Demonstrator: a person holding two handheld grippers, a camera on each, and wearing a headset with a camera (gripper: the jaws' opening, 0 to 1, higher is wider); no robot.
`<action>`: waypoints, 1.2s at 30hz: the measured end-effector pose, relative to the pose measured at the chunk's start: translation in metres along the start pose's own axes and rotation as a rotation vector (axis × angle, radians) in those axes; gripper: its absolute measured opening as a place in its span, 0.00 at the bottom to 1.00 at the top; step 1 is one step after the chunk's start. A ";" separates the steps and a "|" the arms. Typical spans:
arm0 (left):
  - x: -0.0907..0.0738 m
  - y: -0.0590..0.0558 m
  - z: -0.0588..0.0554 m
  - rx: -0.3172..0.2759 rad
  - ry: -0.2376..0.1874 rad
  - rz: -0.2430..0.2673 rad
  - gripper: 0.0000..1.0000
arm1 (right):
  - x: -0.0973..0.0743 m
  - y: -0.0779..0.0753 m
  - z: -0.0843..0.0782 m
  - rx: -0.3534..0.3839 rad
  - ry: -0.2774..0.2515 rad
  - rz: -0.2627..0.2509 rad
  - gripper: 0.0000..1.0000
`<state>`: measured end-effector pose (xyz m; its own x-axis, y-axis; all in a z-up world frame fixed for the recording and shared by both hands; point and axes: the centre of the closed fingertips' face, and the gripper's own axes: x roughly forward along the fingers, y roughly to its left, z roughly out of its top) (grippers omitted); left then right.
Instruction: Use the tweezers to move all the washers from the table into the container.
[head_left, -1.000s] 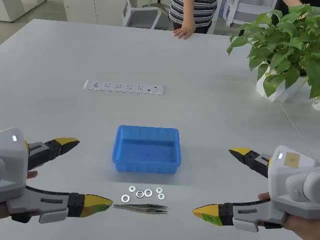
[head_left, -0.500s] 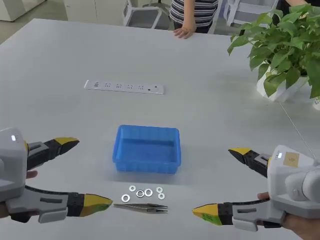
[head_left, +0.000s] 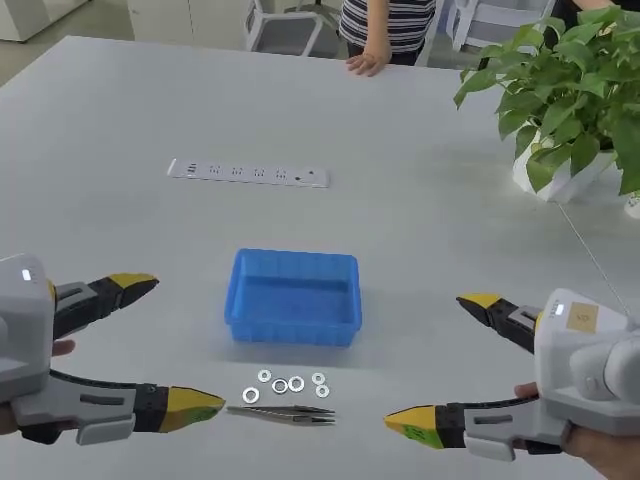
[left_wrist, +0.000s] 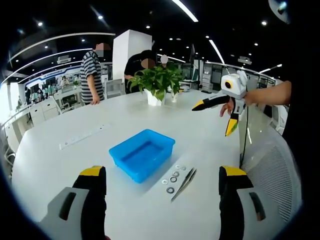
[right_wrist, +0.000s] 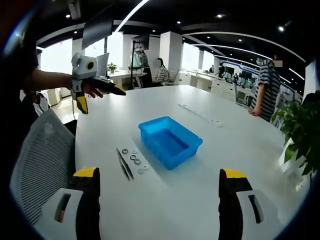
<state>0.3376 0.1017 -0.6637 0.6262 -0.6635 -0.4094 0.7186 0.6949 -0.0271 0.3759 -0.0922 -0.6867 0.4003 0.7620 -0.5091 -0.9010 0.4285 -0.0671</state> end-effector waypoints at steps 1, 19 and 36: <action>0.000 0.000 0.000 0.001 0.000 0.000 1.00 | 0.000 0.000 0.000 -0.001 0.001 0.001 1.00; 0.001 0.000 -0.001 0.003 0.004 -0.003 0.99 | 0.000 -0.001 0.000 -0.001 -0.002 0.001 1.00; 0.002 -0.001 -0.004 0.014 0.020 -0.010 0.98 | 0.001 -0.001 0.001 -0.009 -0.009 0.005 0.98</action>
<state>0.3372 0.1007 -0.6681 0.6132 -0.6644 -0.4274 0.7288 0.6845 -0.0185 0.3769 -0.0913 -0.6857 0.3975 0.7684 -0.5015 -0.9044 0.4206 -0.0723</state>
